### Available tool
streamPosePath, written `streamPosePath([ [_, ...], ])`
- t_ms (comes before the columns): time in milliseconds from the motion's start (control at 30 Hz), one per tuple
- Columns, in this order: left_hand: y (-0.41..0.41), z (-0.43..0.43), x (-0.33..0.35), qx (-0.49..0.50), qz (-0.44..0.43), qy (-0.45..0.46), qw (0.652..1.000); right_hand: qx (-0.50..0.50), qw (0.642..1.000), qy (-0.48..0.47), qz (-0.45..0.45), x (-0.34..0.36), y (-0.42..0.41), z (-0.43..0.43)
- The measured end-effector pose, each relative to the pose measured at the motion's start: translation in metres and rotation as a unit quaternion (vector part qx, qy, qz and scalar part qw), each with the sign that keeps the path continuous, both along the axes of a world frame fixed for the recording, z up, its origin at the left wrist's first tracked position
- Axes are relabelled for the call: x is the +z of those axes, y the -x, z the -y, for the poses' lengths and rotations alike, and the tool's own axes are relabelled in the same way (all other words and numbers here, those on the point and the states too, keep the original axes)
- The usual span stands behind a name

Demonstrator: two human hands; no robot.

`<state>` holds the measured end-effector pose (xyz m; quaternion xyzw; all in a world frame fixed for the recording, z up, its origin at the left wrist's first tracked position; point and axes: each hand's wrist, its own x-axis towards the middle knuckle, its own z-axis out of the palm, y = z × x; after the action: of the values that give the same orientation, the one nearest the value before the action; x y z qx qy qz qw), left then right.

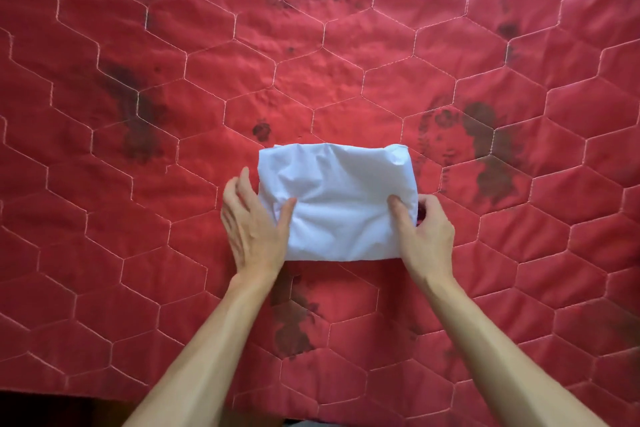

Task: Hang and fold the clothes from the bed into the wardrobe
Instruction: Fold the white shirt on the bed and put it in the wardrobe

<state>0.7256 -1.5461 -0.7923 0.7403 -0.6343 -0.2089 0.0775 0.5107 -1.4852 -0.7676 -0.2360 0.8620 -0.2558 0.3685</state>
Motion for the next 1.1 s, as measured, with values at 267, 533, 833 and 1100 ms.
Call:
streamPosePath([
  [267,0.031,0.008,-0.024,-0.451,0.075,0.048,0.888,0.474,0.832,0.157,-0.243,-0.014,-0.028,0.025],
  [533,-0.023,0.017,-0.041,-0.321,0.161,-0.087,0.929,0.437,0.843,-0.078,-0.305,-0.053,0.058,0.026],
  [833,0.016,-0.017,0.008,0.194,-0.082,-0.177,0.961,0.151,0.975,-0.158,-0.032,-0.009,0.013,-0.004],
  [1100,-0.04,-0.018,0.051,0.28,-0.282,-0.407,0.822,-0.021,0.923,-0.199,0.329,0.038,0.002,-0.034],
])
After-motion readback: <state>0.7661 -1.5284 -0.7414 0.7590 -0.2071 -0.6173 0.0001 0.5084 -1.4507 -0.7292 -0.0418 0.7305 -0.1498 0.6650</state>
